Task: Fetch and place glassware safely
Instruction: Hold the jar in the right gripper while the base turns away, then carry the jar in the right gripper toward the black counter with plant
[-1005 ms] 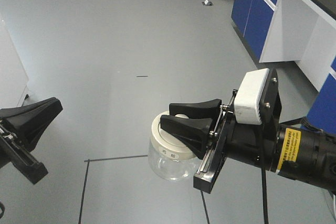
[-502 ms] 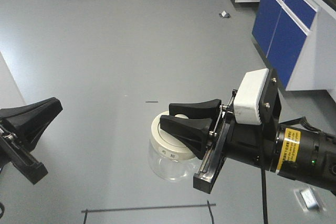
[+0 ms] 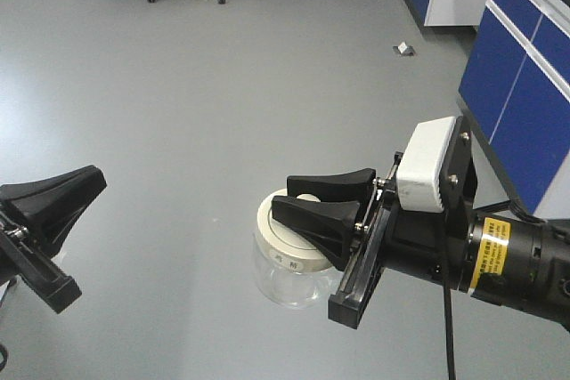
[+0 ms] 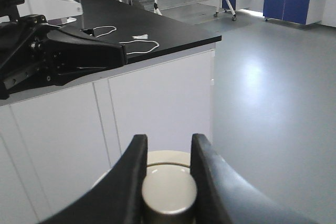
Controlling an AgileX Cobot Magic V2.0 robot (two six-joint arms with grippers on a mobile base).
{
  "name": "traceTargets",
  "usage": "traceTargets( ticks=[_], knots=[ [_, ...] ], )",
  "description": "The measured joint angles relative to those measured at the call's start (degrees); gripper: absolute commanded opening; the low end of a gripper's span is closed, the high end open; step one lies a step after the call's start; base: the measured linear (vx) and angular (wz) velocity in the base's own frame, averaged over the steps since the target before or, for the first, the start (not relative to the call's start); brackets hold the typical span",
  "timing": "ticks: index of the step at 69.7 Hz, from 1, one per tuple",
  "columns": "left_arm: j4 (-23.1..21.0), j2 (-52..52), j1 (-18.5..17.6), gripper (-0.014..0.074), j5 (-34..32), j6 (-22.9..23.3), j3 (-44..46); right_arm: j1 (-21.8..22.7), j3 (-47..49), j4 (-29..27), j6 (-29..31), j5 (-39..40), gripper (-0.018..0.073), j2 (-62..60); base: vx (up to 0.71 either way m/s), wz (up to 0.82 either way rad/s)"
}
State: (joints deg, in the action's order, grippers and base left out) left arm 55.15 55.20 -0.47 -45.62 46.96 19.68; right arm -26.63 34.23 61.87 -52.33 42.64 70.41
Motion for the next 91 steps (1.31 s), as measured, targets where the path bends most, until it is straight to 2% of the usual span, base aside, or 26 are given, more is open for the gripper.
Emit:
traceTargets(
  ticks=[91],
  knots=[
    [0.0,0.0,0.0,-0.0001,0.0,0.0,0.0,0.0,0.0,0.2,0.0,0.0,-0.0001,0.0,0.70,0.01]
  ],
)
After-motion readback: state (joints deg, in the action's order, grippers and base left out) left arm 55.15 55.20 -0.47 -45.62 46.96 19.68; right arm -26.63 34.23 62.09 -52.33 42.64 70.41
